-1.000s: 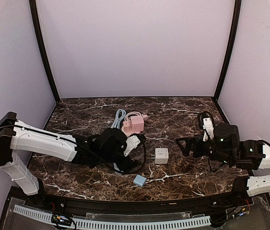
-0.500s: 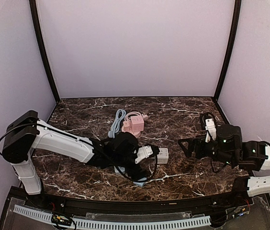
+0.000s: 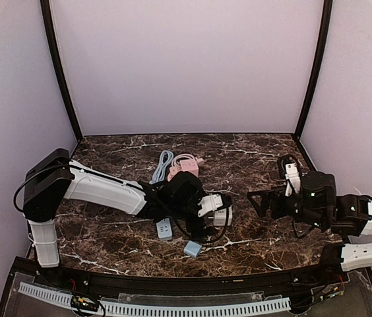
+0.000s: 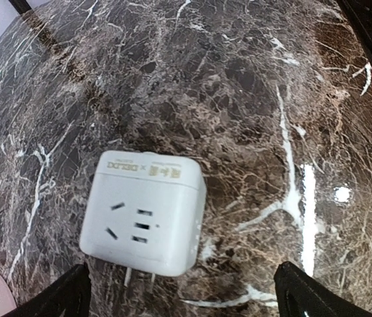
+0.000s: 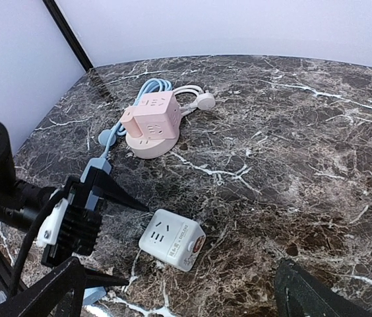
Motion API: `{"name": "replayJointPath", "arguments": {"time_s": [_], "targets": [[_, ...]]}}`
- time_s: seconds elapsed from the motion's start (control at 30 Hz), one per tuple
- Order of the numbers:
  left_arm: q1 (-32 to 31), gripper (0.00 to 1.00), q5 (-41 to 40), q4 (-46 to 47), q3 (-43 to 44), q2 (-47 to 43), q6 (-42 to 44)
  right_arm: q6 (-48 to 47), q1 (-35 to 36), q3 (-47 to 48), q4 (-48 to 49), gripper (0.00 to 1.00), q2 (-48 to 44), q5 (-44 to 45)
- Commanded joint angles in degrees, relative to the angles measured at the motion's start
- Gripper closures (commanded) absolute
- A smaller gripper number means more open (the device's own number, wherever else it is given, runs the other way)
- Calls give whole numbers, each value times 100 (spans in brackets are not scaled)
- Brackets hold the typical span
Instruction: Insert the plug
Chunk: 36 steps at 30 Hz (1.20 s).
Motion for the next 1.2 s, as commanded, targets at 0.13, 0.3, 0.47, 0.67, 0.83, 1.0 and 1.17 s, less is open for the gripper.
{"name": "replayJointPath", "arguments": {"time_s": [0.13, 0.3, 0.47, 0.67, 0.83, 1.0, 1.17], "targets": [[432, 4, 920, -412, 709, 543, 495, -29, 41, 18, -89, 1, -29, 24], [511, 7, 1181, -412, 1044, 861, 586, -56, 46, 49, -134, 1, -56, 71], [548, 12, 1345, -381, 1291, 1190, 591, -82, 43, 62, -138, 1, -61, 92], [561, 23, 1513, -294, 1525, 1442, 590, -64, 43, 57, -139, 1, -85, 68], [561, 37, 1633, -264, 1664, 1581, 593, -83, 48, 61, -156, 1, -95, 86], [560, 54, 1688, -239, 1707, 1613, 623, -88, 48, 71, -157, 1, -70, 106], [568, 68, 1720, -253, 1720, 1618, 616, -92, 49, 94, -156, 1, -48, 100]]}}
